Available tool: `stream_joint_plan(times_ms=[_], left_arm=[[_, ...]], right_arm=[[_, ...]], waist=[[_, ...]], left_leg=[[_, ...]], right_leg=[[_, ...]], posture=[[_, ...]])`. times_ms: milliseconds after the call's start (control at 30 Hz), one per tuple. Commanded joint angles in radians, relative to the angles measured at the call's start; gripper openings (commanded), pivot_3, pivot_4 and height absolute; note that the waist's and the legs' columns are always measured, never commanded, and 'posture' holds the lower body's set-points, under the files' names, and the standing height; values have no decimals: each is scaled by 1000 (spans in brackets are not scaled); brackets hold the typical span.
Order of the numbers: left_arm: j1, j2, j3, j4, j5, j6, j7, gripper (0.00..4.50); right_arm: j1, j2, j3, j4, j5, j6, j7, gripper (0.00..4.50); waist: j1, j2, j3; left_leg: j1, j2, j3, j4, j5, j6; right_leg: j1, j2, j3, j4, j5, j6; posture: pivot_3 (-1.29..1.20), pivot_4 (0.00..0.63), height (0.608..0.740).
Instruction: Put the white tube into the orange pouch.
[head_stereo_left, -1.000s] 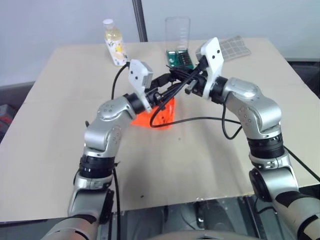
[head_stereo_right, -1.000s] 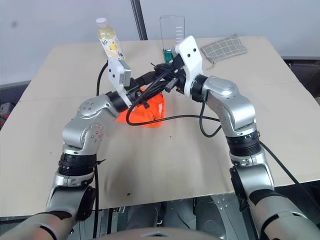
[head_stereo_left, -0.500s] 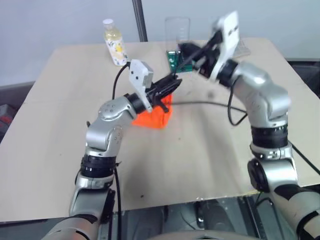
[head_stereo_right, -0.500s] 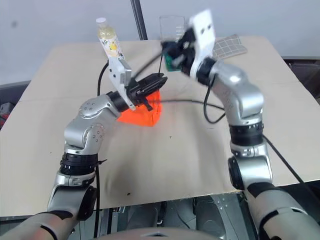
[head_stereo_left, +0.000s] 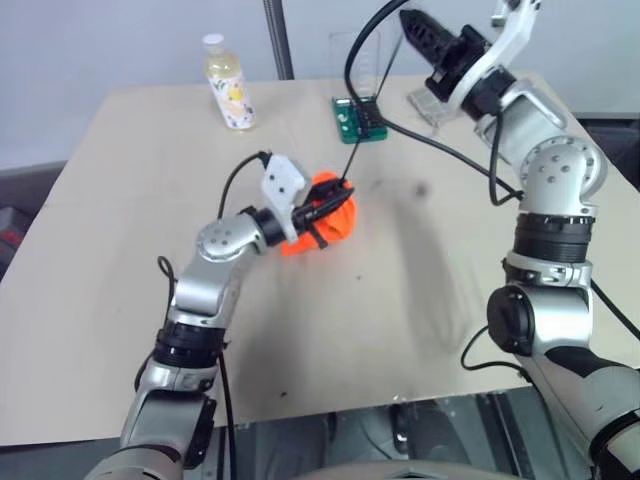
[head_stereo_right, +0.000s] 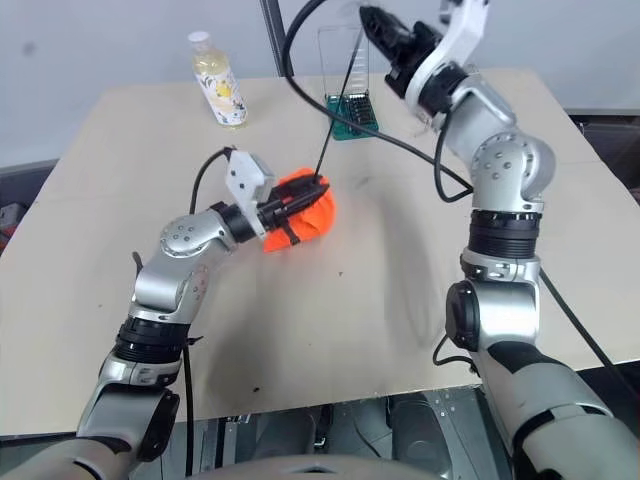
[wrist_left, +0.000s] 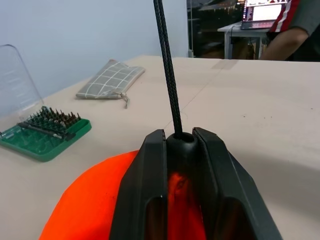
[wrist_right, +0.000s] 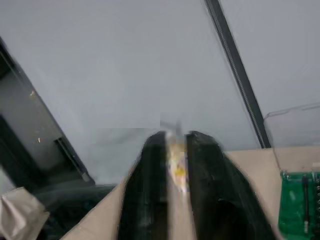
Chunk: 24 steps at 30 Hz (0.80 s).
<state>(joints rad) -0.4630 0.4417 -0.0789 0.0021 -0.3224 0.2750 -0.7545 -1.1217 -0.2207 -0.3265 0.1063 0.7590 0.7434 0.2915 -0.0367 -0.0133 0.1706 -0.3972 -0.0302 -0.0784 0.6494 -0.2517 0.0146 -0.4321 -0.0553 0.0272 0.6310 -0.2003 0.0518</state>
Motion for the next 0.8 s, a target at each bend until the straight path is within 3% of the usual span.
stream_joint_plan(times_ms=[33, 67, 167, 300, 533, 667, 800], left_arm=[[11, -5, 38, -40, -38, 13, -8, 1820], [14, -13, 47, -50, -25, 8, 22, 2425], [52, 1, 73, -115, -36, 31, 40, 3828], [197, 83, 158, -268, -76, 113, 41, 3828], [575, 216, 340, -416, -86, 148, 10, 3828], [713, 210, 433, -434, -89, 123, 31, 3828], [772, 190, 445, -460, -93, 106, 37, 3828]], right_arm=[[21, -58, 19, -88, 6, 23, 29, 2141], [46, -75, 33, -98, 8, 54, 35, 2689], [148, -155, 89, -186, 20, 116, 114, 2707], [371, -322, 142, -306, 4, 151, 263, 2707], [744, -485, 172, -264, -173, -148, 523, 2707], [907, -530, 128, -193, -163, -251, 696, 2707], [965, -546, 92, -87, -180, -348, 789, 2707]], waist=[[-1, 0, 0], [0, 0, 0], [0, -1, 0], [0, -1, 0], [2, -1, 0], [9, -1, 0], [22, -1, 1]], left_leg=[[-1, 0, 0, 0, 0, 0], [-2, 0, 0, 0, -1, 1], [-2, 1, 0, 0, -2, 3], [-1, 2, 1, 1, -2, 4], [0, 5, 3, 1, -3, 5], [3, 6, 3, 2, -3, 5], [10, 6, 4, 4, -3, 5]], right_leg=[[-1, 0, 0, 0, 0, 0], [-1, 0, 0, -1, 0, 0], [-1, 0, 0, 0, 0, 0], [-1, -1, 1, 1, 0, 0], [1, 1, 1, -2, 0, 0], [4, 1, 0, -4, 0, 0], [12, 1, 0, -4, -2, -2]], posture=[[0, 150, 740], [0, 150, 740], [0, 150, 740], [0, 150, 740], [0, 150, 740], [0, 150, 740], [0, 150, 740]])
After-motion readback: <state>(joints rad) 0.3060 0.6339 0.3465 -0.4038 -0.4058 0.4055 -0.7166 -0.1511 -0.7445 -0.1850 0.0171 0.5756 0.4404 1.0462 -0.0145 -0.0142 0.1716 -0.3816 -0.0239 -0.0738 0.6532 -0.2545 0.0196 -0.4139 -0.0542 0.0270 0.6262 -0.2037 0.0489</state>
